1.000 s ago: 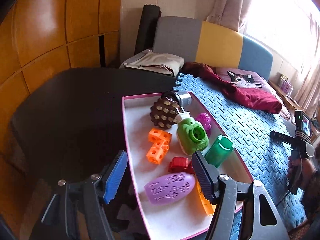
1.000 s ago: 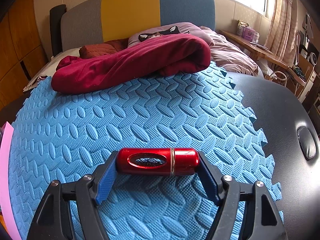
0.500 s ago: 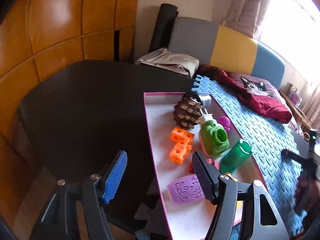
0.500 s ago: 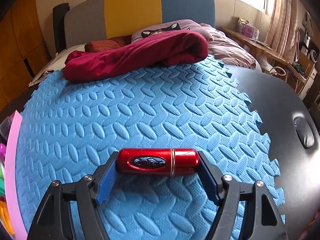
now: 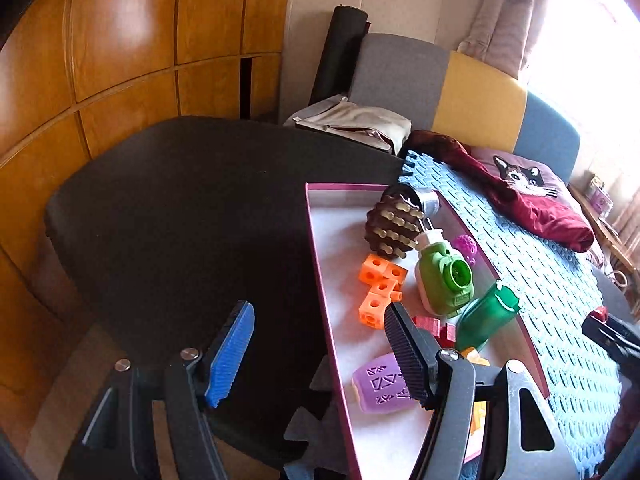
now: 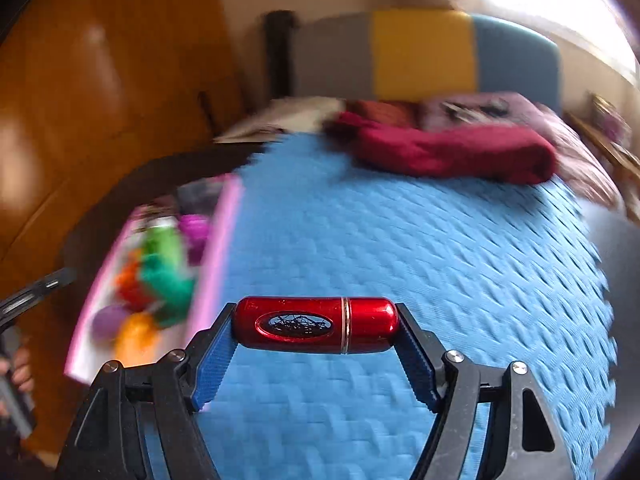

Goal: Organize rigid objects

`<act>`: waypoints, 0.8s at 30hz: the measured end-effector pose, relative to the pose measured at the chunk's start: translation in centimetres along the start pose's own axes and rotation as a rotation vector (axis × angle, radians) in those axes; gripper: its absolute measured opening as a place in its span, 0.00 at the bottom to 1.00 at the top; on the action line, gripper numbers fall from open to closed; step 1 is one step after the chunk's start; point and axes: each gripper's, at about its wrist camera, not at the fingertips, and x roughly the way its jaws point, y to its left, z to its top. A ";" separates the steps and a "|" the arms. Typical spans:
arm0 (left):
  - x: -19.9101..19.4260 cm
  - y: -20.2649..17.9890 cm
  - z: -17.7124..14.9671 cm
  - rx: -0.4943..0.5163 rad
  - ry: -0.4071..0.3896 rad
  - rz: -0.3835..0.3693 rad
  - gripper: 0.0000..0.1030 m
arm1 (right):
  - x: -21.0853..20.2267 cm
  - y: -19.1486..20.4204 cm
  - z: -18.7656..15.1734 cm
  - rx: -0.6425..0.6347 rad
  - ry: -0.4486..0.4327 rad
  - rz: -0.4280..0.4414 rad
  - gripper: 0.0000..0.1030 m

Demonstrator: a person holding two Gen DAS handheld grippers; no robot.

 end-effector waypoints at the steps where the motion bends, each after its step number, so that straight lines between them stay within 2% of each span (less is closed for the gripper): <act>1: 0.0 0.0 0.0 0.002 0.001 -0.001 0.67 | 0.0 1.6 0.2 -0.044 0.001 0.036 0.73; 5: 0.0 -0.1 0.1 0.002 0.001 -0.001 0.67 | 0.9 7.2 0.5 -0.208 0.028 0.166 0.73; 7: -0.1 0.1 0.2 -0.004 0.001 -0.004 0.67 | 2.0 9.0 0.4 -0.278 0.077 0.222 0.74; 10: 0.0 0.3 0.2 -0.006 0.002 -0.002 0.67 | 4.5 9.7 -0.1 -0.354 0.169 0.231 0.74; 13: 0.3 0.2 0.1 -0.006 0.014 -0.004 0.67 | 7.5 9.1 -0.9 -0.356 0.267 0.230 0.74; 14: 0.4 0.2 0.0 -0.005 0.017 -0.005 0.67 | 7.4 9.3 -1.0 -0.376 0.239 0.233 0.74; 24: 0.8 -0.1 0.0 0.001 0.025 -0.004 0.68 | 6.8 9.1 -0.7 -0.319 0.241 0.235 0.75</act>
